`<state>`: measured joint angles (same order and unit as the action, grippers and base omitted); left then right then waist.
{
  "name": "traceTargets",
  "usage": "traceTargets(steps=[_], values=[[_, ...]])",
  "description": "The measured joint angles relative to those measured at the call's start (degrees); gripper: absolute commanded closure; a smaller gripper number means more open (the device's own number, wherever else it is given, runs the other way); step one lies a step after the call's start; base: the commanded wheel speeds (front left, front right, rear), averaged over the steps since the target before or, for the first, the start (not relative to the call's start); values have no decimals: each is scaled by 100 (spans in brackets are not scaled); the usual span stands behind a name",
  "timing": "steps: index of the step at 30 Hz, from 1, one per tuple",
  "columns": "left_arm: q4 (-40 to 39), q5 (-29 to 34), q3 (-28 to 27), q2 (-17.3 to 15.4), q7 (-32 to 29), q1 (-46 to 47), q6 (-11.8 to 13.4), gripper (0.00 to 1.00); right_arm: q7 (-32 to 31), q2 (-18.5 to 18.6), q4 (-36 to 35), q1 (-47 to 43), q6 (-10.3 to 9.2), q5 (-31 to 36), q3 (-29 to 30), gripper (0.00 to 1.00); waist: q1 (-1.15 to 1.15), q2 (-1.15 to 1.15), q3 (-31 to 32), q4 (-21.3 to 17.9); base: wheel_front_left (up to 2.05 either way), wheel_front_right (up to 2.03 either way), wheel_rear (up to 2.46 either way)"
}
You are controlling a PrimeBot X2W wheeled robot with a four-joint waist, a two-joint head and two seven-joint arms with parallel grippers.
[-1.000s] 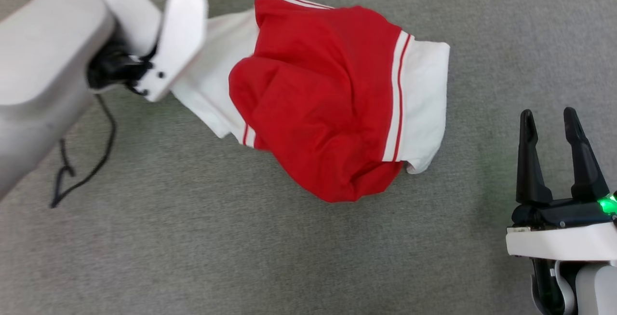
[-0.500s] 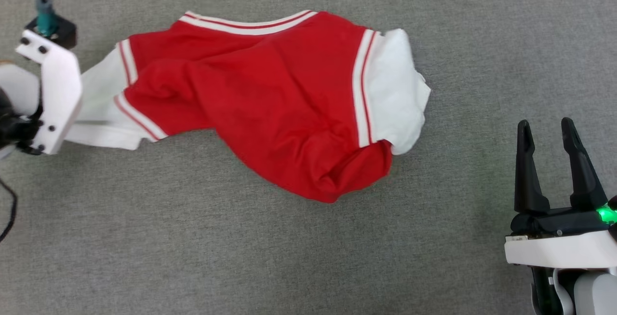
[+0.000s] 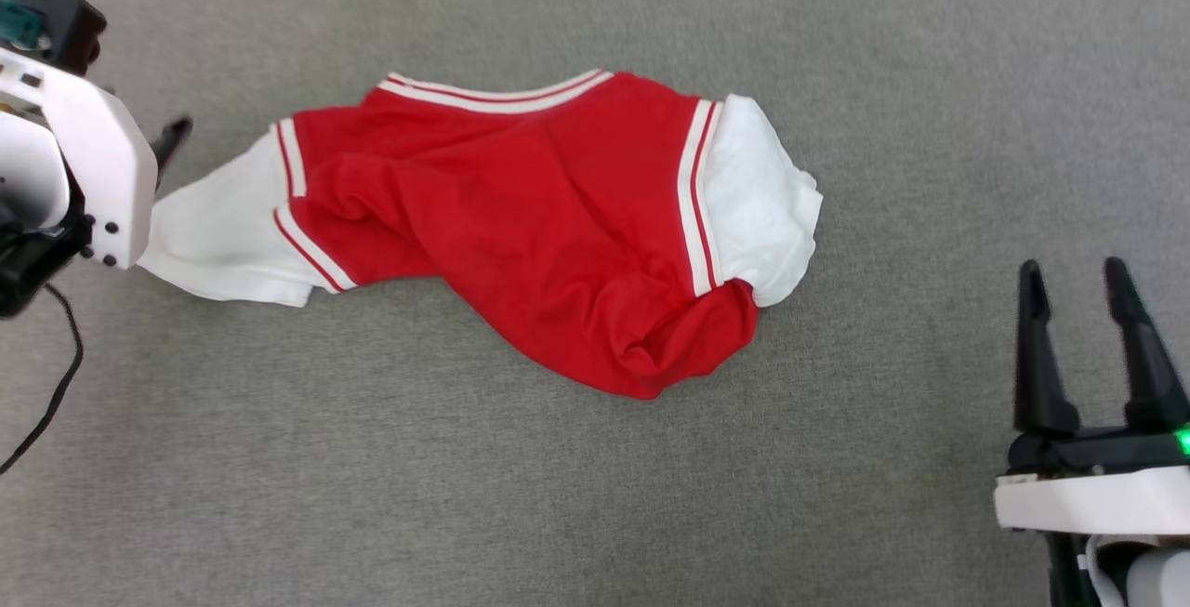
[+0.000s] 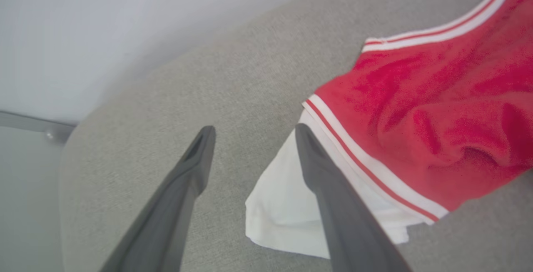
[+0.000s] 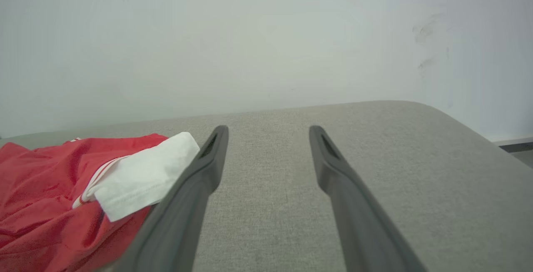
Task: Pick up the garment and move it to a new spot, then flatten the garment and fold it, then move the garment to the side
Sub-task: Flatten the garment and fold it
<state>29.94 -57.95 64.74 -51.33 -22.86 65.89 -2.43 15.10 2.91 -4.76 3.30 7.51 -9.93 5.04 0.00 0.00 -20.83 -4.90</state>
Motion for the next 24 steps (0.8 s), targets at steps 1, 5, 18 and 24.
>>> traceTargets(steps=[1, 5, 18, 24], values=[[-69, -4, -119, -15, 450, -88, 73, 0, 0, 0, -9, -4, 0, 14, 70, 0, 0, 0, 76, 23, 0, 0, 0], [-450, 291, -443, -47, 2102, -472, 676, 0, 0, 2, -116, -1, 0, 252, 323, 0, 0, 0, 367, 142, 0, 0, 0], [-2611, 1059, -2113, 300, 3789, -2828, 3448, 0, 0, 680, -229, 1360, 0, 1201, 324, 0, -1, 0, 678, 569, 0, 0, 0], [-3580, 2416, -3738, 1071, 3793, -4683, 3928, 0, -578, 2100, 692, 2524, 0, 668, -775, 0, 0, 0, 559, 696, 0, 0, 0]])
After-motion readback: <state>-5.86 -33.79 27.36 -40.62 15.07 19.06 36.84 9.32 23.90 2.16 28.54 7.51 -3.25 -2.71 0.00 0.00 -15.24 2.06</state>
